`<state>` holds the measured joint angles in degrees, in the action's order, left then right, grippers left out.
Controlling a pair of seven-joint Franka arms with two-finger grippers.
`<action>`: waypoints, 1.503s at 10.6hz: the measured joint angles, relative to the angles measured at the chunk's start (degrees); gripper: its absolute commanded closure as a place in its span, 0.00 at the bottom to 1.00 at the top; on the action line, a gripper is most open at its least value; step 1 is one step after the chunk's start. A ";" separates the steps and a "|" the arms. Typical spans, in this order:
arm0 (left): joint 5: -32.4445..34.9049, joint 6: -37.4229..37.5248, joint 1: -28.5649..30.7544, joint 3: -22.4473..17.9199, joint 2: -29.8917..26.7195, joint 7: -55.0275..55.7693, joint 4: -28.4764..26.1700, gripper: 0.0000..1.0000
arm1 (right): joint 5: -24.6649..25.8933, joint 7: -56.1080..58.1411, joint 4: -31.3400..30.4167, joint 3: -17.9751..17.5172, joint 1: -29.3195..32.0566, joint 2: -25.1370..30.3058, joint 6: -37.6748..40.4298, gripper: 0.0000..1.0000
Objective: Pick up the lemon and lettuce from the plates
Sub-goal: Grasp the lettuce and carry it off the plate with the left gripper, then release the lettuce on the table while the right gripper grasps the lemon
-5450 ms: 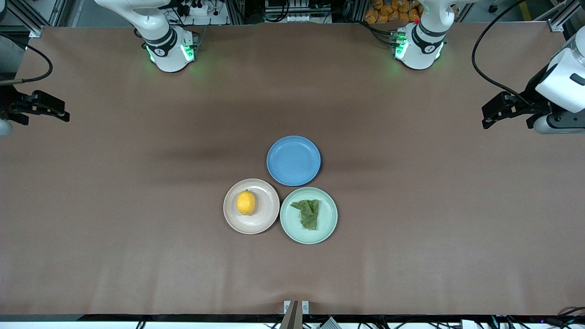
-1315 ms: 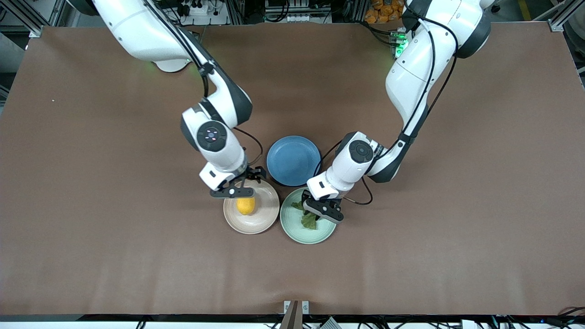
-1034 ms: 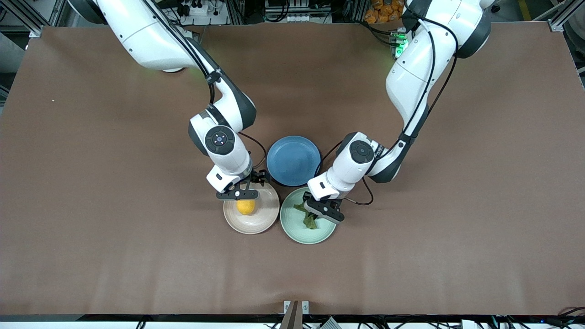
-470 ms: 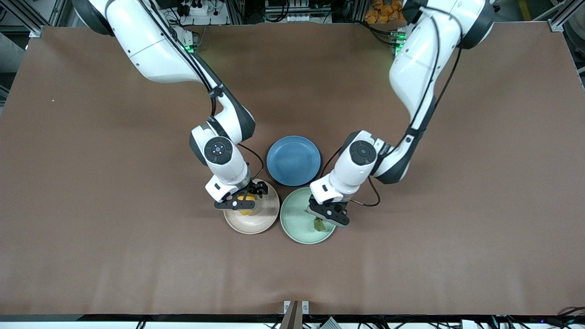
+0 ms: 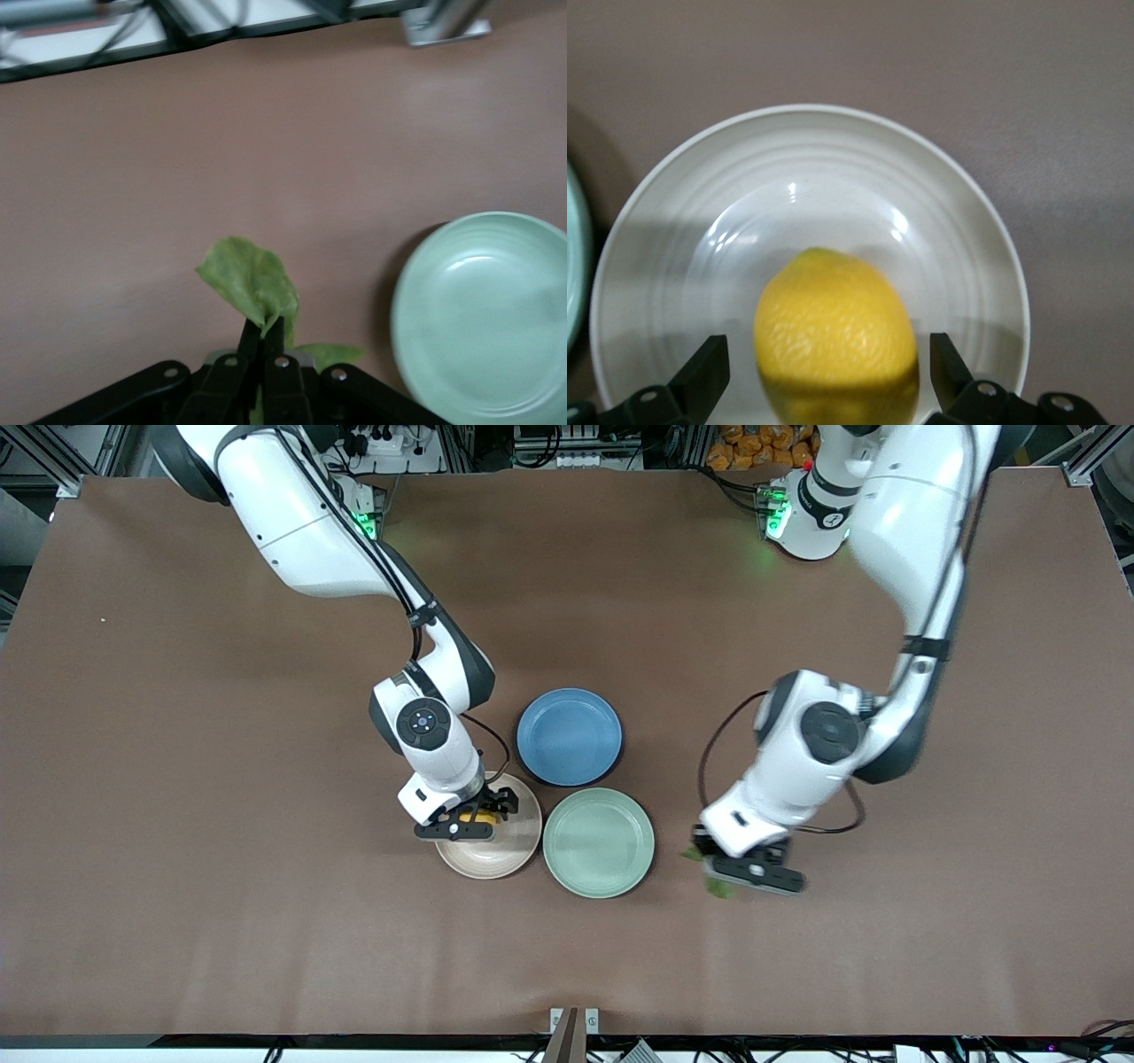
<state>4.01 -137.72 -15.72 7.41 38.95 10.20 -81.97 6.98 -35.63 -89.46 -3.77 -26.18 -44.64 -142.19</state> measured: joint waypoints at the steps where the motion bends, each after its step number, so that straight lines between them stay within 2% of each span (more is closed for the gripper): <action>1: 0.00 2.32 2.47 0.37 -0.83 -0.66 -0.59 1.00 | 0.00 0.00 0.19 0.32 -0.01 -0.48 -0.75 0.00; 5: 0.00 4.37 11.73 0.90 -0.98 -5.93 -6.67 1.00 | 0.00 0.00 0.62 0.55 -0.44 -1.35 -1.16 0.00; 6: 0.00 4.44 12.49 1.07 -0.82 -5.93 -8.93 0.89 | 0.00 0.00 0.66 0.55 -0.61 -1.45 -1.16 0.00; 7: 0.00 4.42 12.58 1.23 -0.50 -5.92 -10.77 0.66 | 0.00 0.00 0.68 0.55 -0.68 -1.59 -1.16 0.00; 8: 0.00 4.39 12.78 1.26 -0.06 -5.75 -11.74 0.11 | 0.00 0.00 0.71 0.56 -0.69 -1.79 -1.16 0.00; 9: 0.00 4.39 13.26 1.25 0.38 -5.74 -11.91 0.00 | 0.00 0.00 0.72 0.58 -0.70 -1.98 -1.27 0.00; 11: 0.00 4.28 13.87 1.25 0.53 -5.90 -11.77 0.00 | 0.00 0.00 0.75 0.61 -0.71 -2.25 -1.57 0.02; 12: 0.00 4.17 13.89 1.25 0.43 -5.90 -11.43 0.00 | 0.00 0.00 0.76 0.62 -0.71 -2.34 -1.66 0.11; 14: 0.06 3.93 14.06 1.23 -0.57 -5.92 -9.68 0.00 | 0.00 0.03 0.77 0.65 -0.71 -2.44 -1.71 0.42; 15: 0.14 4.13 14.27 1.17 -2.02 -5.92 -8.96 0.00 | 0.02 0.05 0.78 0.67 -0.71 -2.45 -1.71 0.53; 16: 0.16 5.51 14.59 1.10 -4.12 -5.92 -8.27 0.00 | 0.07 0.06 0.92 0.81 -0.70 -2.42 -1.71 0.56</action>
<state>4.17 -132.21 -1.13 8.51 34.83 4.27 -90.24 7.05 -35.56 -88.54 -2.97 -26.88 -47.06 -143.90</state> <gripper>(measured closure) 0.000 0.313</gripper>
